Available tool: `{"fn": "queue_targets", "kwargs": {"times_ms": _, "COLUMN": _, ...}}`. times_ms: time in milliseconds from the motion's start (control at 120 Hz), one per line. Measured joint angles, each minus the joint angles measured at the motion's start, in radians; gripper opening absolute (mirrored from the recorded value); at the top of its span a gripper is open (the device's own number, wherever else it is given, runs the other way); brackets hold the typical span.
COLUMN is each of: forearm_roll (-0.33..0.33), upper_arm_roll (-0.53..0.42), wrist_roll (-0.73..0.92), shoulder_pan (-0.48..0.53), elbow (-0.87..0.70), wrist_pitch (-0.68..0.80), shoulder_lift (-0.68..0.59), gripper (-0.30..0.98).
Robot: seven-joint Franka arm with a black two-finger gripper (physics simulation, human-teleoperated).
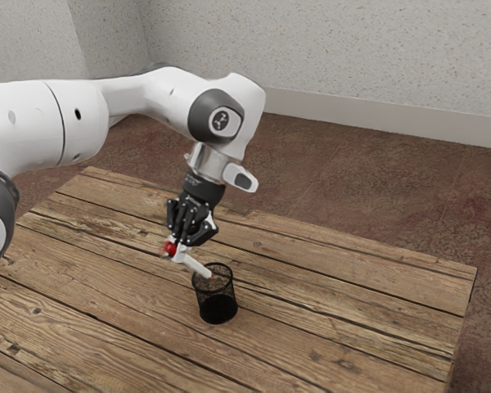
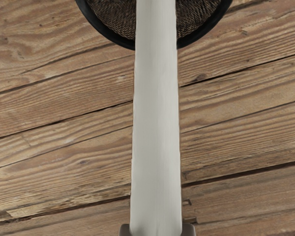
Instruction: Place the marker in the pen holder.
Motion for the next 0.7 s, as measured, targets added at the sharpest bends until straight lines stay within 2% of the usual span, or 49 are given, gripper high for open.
{"fn": "queue_targets", "kwargs": {"times_ms": 350, "forearm_roll": 0.006, "upper_arm_roll": 0.007, "wrist_roll": -0.009, "shoulder_pan": 0.008, "elbow": 0.042, "wrist_pitch": 0.102, "shoulder_lift": 0.133, "gripper": -0.1}}
{"fn": "queue_targets", "kwargs": {"times_ms": 467, "forearm_roll": -0.002, "upper_arm_roll": 0.01, "wrist_roll": -0.013, "shoulder_pan": 0.009, "elbow": 0.042, "wrist_pitch": 0.124, "shoulder_lift": 0.137, "gripper": 0.14}}
{"fn": "queue_targets", "kwargs": {"times_ms": 533, "forearm_roll": -0.006, "upper_arm_roll": 0.01, "wrist_roll": -0.013, "shoulder_pan": 0.009, "elbow": 0.042, "wrist_pitch": 0.132, "shoulder_lift": 0.098, "gripper": 0.29}}
{"fn": "queue_targets", "kwargs": {"times_ms": 617, "forearm_roll": -0.005, "upper_arm_roll": 0.014, "wrist_roll": -0.008, "shoulder_pan": 0.028, "elbow": 0.032, "wrist_pitch": 0.178, "shoulder_lift": -0.06, "gripper": 0.42}}
{"fn": "queue_targets", "kwargs": {"times_ms": 700, "forearm_roll": -0.004, "upper_arm_roll": 0.014, "wrist_roll": 0.007, "shoulder_pan": 0.106, "elbow": -0.047, "wrist_pitch": 0.27, "shoulder_lift": -0.23, "gripper": 0.5}}
